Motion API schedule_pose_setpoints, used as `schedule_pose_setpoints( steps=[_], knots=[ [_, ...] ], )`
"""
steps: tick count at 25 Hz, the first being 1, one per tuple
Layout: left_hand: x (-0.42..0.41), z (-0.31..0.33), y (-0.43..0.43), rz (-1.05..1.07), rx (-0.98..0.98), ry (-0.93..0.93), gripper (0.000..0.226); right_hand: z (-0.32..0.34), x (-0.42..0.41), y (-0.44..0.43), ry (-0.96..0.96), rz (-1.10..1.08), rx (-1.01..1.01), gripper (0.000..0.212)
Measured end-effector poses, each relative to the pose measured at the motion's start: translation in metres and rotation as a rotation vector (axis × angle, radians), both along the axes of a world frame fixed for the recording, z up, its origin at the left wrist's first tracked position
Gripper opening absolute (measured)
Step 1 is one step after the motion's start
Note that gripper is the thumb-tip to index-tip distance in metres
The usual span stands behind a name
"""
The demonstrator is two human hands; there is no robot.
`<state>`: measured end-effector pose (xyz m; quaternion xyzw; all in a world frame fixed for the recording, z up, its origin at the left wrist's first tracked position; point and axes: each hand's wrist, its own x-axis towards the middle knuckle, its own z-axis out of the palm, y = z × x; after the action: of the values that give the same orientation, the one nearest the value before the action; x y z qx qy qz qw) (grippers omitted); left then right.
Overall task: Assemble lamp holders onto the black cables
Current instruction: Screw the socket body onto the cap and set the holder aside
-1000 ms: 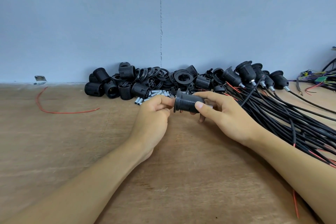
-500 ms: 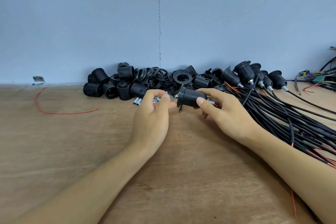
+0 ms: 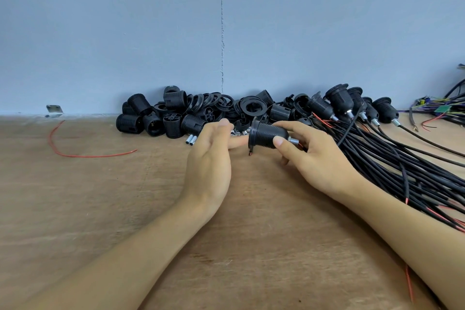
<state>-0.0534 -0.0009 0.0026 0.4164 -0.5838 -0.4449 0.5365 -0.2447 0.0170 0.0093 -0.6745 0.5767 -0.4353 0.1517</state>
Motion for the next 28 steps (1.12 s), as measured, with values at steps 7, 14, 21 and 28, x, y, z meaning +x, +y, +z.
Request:
schedule_pose_setpoints(
  steps=[7,14,21,28],
  knots=[
    [-0.004,0.001,-0.003,-0.107,0.056,0.098,0.025,0.0,0.004,0.004,0.078,0.148,0.043,0.028],
    [-0.003,-0.004,-0.001,0.004,0.03,-0.06,0.043,-0.001,-0.001,0.0,-0.019,0.009,-0.017,0.029],
    [-0.004,0.001,-0.011,-0.062,0.097,0.119,0.034,-0.003,0.003,0.003,0.102,0.137,-0.008,0.031],
    [0.003,0.008,-0.011,-0.009,-0.042,0.072,0.043,-0.006,-0.002,-0.001,0.112,0.113,-0.015,0.033]
  ],
)
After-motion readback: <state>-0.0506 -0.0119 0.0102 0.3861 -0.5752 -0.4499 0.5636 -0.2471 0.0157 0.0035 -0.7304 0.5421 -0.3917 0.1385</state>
